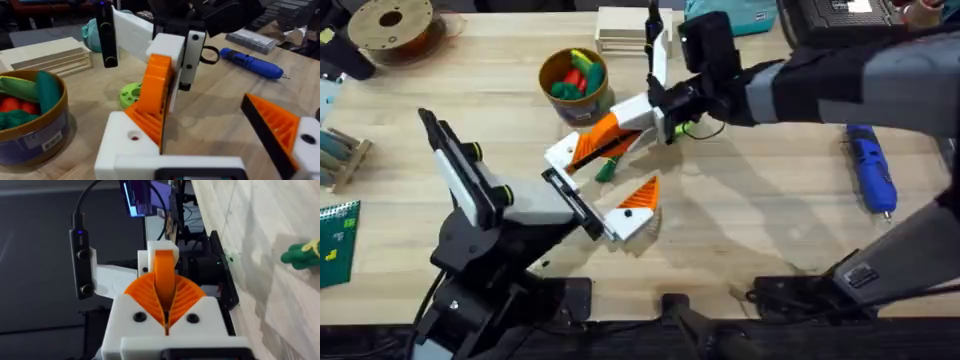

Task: Pick up the gripper from the table and insert it into the empty holder that is missing its gripper. Then pick up a screw, insert it into the mounting hole, and use the screwdriver to tighten it. Finally, clean up the table by picking up the vegetable and placing it into the bucket.

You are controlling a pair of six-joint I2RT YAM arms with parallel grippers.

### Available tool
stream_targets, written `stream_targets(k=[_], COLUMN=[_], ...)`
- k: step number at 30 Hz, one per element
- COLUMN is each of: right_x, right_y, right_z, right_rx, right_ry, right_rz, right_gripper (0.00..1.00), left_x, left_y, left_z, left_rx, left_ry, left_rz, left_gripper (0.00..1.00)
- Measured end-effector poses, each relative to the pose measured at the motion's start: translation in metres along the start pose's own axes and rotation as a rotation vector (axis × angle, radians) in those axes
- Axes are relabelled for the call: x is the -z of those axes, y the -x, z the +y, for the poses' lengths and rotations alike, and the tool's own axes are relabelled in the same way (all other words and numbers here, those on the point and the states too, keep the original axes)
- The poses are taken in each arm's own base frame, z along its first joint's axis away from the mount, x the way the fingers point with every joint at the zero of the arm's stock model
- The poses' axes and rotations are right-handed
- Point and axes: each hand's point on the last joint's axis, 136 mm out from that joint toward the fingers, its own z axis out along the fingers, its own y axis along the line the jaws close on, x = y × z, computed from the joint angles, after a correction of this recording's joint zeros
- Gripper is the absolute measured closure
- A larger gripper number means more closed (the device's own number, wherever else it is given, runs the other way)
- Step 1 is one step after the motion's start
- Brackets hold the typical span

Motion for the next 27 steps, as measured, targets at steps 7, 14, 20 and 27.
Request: stream_targets(k=[7, 14, 20, 27], right_x=[-0.0028, -0.0049, -0.009, -0.0081], right_y=[0.0031, 0.0039, 0.0063, 0.0074], right_z=[-0.0007, -0.0004, -0.0014, -0.0031], right_rx=[-0.004, -0.004, -0.003, -0.015], right_ry=[0.009, 0.004, -0.006, -0.001], right_rz=[0.017, 0.015, 0.01, 0.014], right_gripper=[0.983, 0.983, 0.983, 0.983], left_x=[0.0, 0.0, 0.0003, 0.0004], left_y=[0.0001, 0.0002, 0.0003, 0.0003], left_z=[0.002, 0.003, 0.0072, 0.0072], left_rx=[0.0, 0.001, 0.008, 0.02], left_ry=[0.012, 0.017, 0.04, 0.04], left_rz=[-0.001, -0.002, -0.003, -0.002], left_gripper=[0.014, 0.013, 0.013, 0.013])
